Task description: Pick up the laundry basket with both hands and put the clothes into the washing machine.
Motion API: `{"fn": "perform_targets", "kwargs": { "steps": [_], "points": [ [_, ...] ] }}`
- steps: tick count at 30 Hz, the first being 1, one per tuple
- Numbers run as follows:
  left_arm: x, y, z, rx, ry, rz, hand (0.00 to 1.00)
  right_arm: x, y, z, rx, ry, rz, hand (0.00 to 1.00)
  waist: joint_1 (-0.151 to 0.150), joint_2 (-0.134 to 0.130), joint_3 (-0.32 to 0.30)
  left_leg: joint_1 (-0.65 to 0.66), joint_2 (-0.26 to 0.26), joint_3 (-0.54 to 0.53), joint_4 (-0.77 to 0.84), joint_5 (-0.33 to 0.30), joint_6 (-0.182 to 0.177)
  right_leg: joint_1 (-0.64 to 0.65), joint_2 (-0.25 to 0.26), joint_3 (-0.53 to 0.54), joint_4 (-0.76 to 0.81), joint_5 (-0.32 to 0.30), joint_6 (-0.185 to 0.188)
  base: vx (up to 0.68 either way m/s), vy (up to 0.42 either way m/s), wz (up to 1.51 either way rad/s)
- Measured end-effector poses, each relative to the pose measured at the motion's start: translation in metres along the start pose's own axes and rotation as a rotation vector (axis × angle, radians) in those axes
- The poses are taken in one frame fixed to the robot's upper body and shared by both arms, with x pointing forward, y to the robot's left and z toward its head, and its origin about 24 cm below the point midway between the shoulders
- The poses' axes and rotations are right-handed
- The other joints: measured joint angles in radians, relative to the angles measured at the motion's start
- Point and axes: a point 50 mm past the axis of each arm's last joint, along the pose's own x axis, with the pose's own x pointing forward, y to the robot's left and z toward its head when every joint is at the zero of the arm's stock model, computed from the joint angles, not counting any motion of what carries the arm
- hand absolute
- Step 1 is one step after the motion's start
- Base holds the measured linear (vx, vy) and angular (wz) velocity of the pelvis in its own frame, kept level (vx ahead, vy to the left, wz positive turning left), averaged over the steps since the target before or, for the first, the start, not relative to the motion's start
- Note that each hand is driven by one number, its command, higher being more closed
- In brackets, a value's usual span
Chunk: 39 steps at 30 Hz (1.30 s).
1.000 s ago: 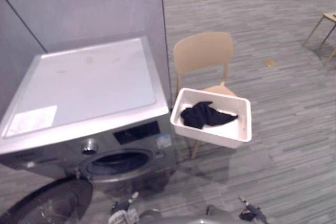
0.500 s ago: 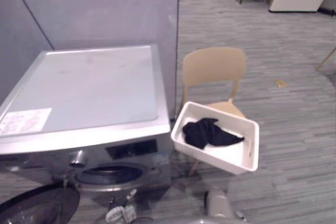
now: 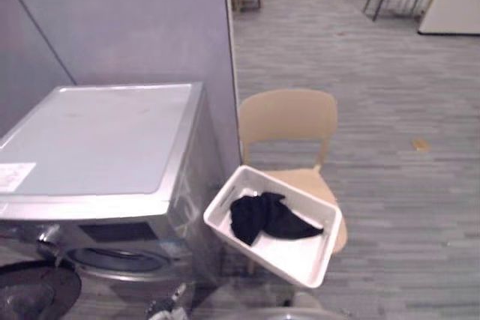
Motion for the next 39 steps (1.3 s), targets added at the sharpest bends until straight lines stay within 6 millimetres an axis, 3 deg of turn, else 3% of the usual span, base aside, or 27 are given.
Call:
{"fn": "perform_targets", "kwargs": {
  "steps": [2, 3, 4, 7, 8, 9, 15, 17, 19, 20, 23, 25, 26, 29, 34, 39],
  "points": [
    [0.000, -0.001, 0.001, 0.036, -0.010, -0.010, 0.00, -0.002, 0.010, 0.019, 0.009, -0.083, 0.036, 0.00, 0.004, 0.000, 0.000, -0.027, -0.051, -0.012, 0.031, -0.078, -0.042, 0.015, 0.013, -0.024, -0.051, 0.025, -0.010, -0.01, -0.127, 0.57],
    [0.000, -0.002, 0.003, 0.059, -0.018, -0.016, 0.00, -0.006, 0.021, 0.039, 0.012, -0.172, 0.078, 0.00, 0.003, 0.001, -0.001, -0.031, -0.099, -0.023, 0.028, -0.131, -0.054, 0.024, 0.018, -0.035, -0.086, 0.043, -0.012, 0.01, -0.060, 0.36],
    [0.000, -0.004, 0.004, 0.088, -0.020, -0.027, 0.00, -0.017, 0.032, 0.073, 0.042, -0.334, 0.128, 0.00, 0.001, 0.003, -0.001, -0.024, -0.159, -0.015, -0.033, -0.170, -0.021, 0.036, 0.022, -0.044, -0.119, 0.061, -0.013, 0.01, -0.060, 0.35],
    [-0.002, -0.014, 0.001, 0.136, -0.023, -0.057, 0.00, -0.046, 0.039, 0.125, 0.069, -0.613, 0.181, 0.00, 0.002, 0.034, -0.008, 0.020, -0.182, -0.008, -0.168, -0.180, 0.024, 0.022, 0.039, -0.051, -0.091, 0.075, -0.014, 0.01, -0.004, 0.38],
    [-0.003, -0.015, 0.002, 0.153, -0.030, -0.062, 0.00, -0.051, 0.041, 0.133, 0.053, -0.660, 0.186, 0.00, 0.002, 0.050, -0.013, 0.022, -0.183, -0.011, -0.180, -0.185, 0.031, 0.019, 0.039, -0.051, -0.082, 0.076, -0.014, -0.01, 0.054, 0.26],
    [-0.003, -0.017, 0.003, 0.179, -0.038, -0.068, 0.00, -0.058, 0.044, 0.142, 0.026, -0.718, 0.193, 0.00, 0.002, 0.051, -0.010, 0.022, -0.190, -0.024, -0.197, -0.186, 0.034, 0.010, 0.038, -0.037, -0.071, 0.076, -0.014, -0.03, 0.087, 0.24],
    [-0.003, -0.027, 0.014, 0.365, -0.117, -0.134, 0.00, -0.091, 0.076, 0.183, -0.341, -0.998, 0.284, 0.00, 0.002, 0.040, 0.009, -0.021, -0.218, -0.058, -0.209, -0.188, 0.035, -0.038, 0.033, 0.034, -0.079, 0.095, 0.005, -0.08, 0.049, 0.04],
    [-0.004, -0.030, 0.015, 0.381, -0.130, -0.156, 0.00, -0.107, 0.099, 0.209, -0.584, -1.137, 0.357, 0.00, 0.002, 0.048, 0.015, -0.066, -0.222, -0.057, -0.198, -0.185, 0.033, -0.075, 0.035, 0.046, -0.098, 0.120, 0.007, -0.08, 0.026, -0.13],
    [-0.004, -0.032, 0.020, 0.400, -0.149, -0.165, 0.00, -0.120, 0.120, 0.226, -0.717, -1.223, 0.406, 0.00, 0.003, 0.051, 0.032, -0.091, -0.223, -0.057, -0.192, -0.180, 0.035, -0.092, 0.037, 0.049, -0.114, 0.140, 0.004, -0.07, 0.014, -0.10],
    [-0.004, -0.035, 0.026, 0.416, -0.172, -0.176, 0.00, -0.131, 0.139, 0.240, -0.806, -1.276, 0.449, 0.00, 0.007, 0.051, 0.052, -0.122, -0.223, -0.059, -0.192, -0.169, 0.034, -0.114, 0.041, 0.048, -0.136, 0.160, 0.004, -0.10, -0.001, -0.03],
    [-0.005, -0.042, 0.040, 0.432, -0.227, -0.204, 0.00, -0.144, 0.169, 0.256, -0.973, -1.334, 0.500, 0.00, 0.008, 0.051, 0.103, -0.196, -0.221, -0.085, -0.189, -0.143, 0.034, -0.147, 0.045, 0.025, -0.187, 0.208, -0.003, -0.09, -0.018, 0.16],
    [-0.006, -0.048, 0.059, 0.422, -0.283, -0.215, 0.00, -0.149, 0.184, 0.267, -1.140, -1.352, 0.493, 0.00, 0.032, 0.041, 0.164, -0.249, -0.214, -0.114, -0.185, -0.125, 0.032, -0.160, 0.053, -0.003, -0.231, 0.246, -0.014, -0.09, -0.043, 0.41],
    [-0.007, -0.052, 0.077, 0.405, -0.340, -0.224, 0.00, -0.155, 0.198, 0.279, -1.278, -1.370, 0.467, 0.00, 0.054, 0.032, 0.225, -0.287, -0.209, -0.145, -0.172, -0.114, 0.030, -0.162, 0.058, -0.028, -0.255, 0.267, -0.020, -0.05, -0.030, 0.48],
    [-0.008, -0.051, 0.091, 0.385, -0.386, -0.221, 0.00, -0.177, 0.218, 0.294, -1.389, -1.446, 0.446, 0.00, 0.071, 0.024, 0.267, -0.332, -0.211, -0.169, -0.164, -0.106, 0.033, -0.183, 0.061, -0.024, -0.288, 0.298, -0.020, -0.01, 0.018, 0.21],
    [-0.006, -0.041, 0.106, 0.371, -0.413, -0.172, 0.00, -0.197, 0.229, 0.306, -1.509, -1.543, 0.391, 0.00, 0.109, 0.009, 0.337, -0.379, -0.220, -0.191, -0.143, -0.099, 0.042, -0.191, 0.062, -0.022, -0.341, 0.335, -0.019, -0.02, 0.049, 0.10],
    [-0.006, -0.041, 0.111, 0.365, -0.425, -0.164, 0.00, -0.198, 0.232, 0.311, -1.581, -1.552, 0.325, 0.00, 0.140, 0.000, 0.372, -0.417, -0.224, -0.220, -0.130, -0.095, 0.045, -0.209, 0.061, -0.022, -0.343, 0.338, -0.023, -0.03, 0.026, 0.16]
  ]
}}
